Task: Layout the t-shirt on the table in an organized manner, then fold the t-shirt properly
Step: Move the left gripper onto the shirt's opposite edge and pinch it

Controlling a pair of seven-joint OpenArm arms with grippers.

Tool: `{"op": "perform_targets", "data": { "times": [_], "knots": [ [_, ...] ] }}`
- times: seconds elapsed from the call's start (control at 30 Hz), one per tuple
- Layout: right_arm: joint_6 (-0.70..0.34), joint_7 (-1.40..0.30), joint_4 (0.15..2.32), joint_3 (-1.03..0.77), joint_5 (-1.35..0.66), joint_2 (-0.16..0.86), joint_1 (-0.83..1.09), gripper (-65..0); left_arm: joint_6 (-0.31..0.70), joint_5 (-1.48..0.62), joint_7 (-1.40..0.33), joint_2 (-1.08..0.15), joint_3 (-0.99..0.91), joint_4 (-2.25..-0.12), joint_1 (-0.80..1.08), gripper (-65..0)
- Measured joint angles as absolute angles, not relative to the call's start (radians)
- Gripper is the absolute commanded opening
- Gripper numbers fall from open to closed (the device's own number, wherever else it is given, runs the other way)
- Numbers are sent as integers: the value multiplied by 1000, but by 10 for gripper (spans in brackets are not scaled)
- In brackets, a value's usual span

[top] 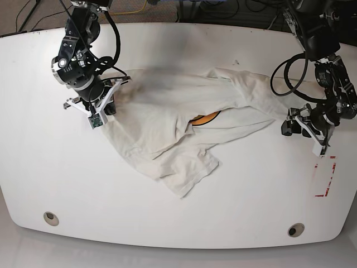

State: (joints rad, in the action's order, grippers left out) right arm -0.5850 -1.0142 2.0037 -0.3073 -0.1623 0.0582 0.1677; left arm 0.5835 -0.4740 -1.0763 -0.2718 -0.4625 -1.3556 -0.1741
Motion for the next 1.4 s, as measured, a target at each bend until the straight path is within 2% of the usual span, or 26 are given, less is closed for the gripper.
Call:
{"op": "perform_targets", "data": {
  "times": [0.37, 0.7, 1.27, 1.33, 1.4],
  "knots": [
    [-629, -1015, 2003, -309, -162, 58, 168, -650, 585, -358, -1076, -290, -398, -1353, -170, -192],
    [-630, -1015, 2003, -310, -162, 58, 168, -650, 667, -344, -1076, -289, -387, -1346, -133, -192],
    [-630, -1015, 2002, -313, -162, 51, 168, -650, 678, -359, -1052, -294, -395, -1277, -133, -199],
    [-629, -1014, 2002, -315, -161, 43, 168, -650, 678, -359, -1053, -294, -394, -1277, -133, -208],
    [-629, -1014, 2002, -323, -162, 33, 168, -650, 678, -359, -1053, -294, -393, -1278, -133, -250]
  ]
}}
